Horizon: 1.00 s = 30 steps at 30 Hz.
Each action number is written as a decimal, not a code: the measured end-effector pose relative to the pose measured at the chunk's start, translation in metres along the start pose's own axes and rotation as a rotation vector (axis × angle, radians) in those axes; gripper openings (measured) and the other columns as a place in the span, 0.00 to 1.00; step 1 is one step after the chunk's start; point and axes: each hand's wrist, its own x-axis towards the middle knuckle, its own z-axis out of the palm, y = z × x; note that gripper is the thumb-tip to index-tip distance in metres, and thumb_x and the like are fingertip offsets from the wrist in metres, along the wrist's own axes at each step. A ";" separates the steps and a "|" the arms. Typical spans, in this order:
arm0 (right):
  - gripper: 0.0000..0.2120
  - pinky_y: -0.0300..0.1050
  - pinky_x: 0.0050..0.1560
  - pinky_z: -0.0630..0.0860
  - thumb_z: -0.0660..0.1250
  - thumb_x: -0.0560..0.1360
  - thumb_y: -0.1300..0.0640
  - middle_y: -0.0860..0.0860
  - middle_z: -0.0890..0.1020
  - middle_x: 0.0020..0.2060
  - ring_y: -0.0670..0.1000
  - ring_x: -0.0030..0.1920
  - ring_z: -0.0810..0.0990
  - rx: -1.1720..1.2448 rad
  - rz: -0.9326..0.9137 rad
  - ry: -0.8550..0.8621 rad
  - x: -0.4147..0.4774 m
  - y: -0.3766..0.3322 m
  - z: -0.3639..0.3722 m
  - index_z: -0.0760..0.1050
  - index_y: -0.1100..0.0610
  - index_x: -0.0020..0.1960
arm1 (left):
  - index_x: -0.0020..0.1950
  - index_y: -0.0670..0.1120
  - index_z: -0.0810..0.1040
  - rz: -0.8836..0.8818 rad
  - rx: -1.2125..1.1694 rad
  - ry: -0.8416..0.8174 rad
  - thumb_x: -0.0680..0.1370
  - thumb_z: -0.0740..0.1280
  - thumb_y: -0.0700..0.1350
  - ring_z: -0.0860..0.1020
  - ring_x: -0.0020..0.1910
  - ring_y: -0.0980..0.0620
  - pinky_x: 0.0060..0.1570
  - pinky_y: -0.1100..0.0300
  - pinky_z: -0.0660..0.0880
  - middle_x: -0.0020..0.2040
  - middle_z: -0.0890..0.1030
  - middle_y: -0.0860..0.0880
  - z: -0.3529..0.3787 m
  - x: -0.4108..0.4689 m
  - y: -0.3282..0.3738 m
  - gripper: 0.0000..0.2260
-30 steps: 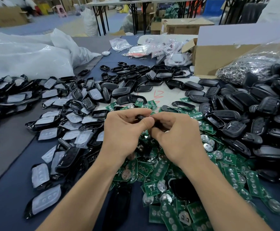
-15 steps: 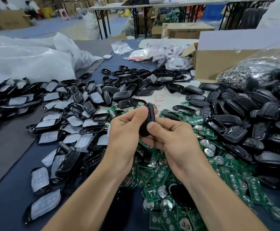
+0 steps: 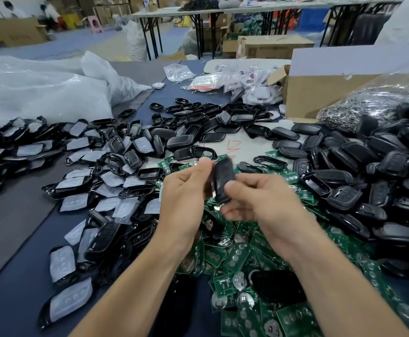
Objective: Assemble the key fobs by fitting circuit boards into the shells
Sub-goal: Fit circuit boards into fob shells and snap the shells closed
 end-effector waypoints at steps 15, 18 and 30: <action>0.16 0.46 0.51 0.82 0.69 0.77 0.58 0.43 0.86 0.45 0.41 0.43 0.85 -0.998 -0.226 0.290 0.054 -0.006 -0.007 0.82 0.46 0.63 | 0.47 0.60 0.88 0.034 0.112 0.324 0.78 0.66 0.56 0.82 0.42 0.41 0.50 0.47 0.81 0.44 0.88 0.59 -0.026 0.023 -0.004 0.10; 0.18 0.51 0.59 0.73 0.64 0.76 0.59 0.55 0.84 0.55 0.58 0.59 0.79 -1.560 -0.061 0.346 0.072 -0.009 -0.006 0.79 0.51 0.65 | 0.44 0.59 0.88 0.057 0.162 0.352 0.80 0.67 0.49 0.78 0.36 0.59 0.37 0.67 0.75 0.41 0.87 0.61 -0.027 0.026 -0.008 0.10; 0.20 0.38 0.31 0.77 0.68 0.81 0.61 0.42 0.86 0.34 0.45 0.32 0.84 -0.475 -0.351 0.382 0.025 0.007 0.004 0.84 0.39 0.38 | 0.64 0.57 0.85 0.167 0.363 -0.029 0.77 0.75 0.42 0.83 0.53 0.68 0.54 0.73 0.77 0.52 0.87 0.64 -0.018 0.013 0.000 0.17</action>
